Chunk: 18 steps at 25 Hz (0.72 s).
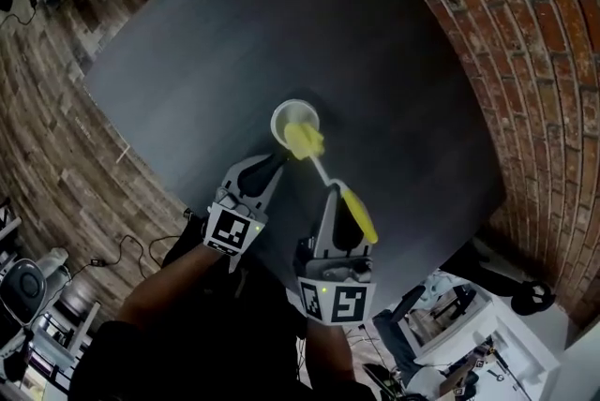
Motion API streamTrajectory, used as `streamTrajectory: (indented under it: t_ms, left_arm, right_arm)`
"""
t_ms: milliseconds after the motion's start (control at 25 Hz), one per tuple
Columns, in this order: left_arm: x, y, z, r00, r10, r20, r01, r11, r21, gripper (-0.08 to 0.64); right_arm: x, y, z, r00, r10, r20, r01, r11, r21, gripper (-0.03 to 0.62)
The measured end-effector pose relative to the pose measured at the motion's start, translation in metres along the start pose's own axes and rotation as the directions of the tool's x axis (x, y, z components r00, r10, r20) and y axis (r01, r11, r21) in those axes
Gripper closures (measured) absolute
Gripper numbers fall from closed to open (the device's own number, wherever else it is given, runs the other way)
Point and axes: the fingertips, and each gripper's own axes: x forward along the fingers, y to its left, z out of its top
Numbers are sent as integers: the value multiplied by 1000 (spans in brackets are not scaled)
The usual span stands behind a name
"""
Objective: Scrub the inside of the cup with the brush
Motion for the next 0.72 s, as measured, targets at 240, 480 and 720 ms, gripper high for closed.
streamTrajectory:
  t_ms: [240, 480, 720]
  left_arm:
    - [14, 3, -12, 999, -20, -48, 20, 1000, -3, 413]
    - [29, -3, -33, 993, -46, -108, 46, 999, -7, 397]
    - [32, -3, -37, 992, -59, -116, 58, 998, -10, 421]
  right_arm:
    - [18, -1, -14, 1000, -11, -25, 11, 1000, -1, 543]
    - [32, 2, -23, 999, -11, -37, 10, 1000, -11, 543]
    - [43, 7, -31, 999, -4, -53, 3, 1000, -23, 543]
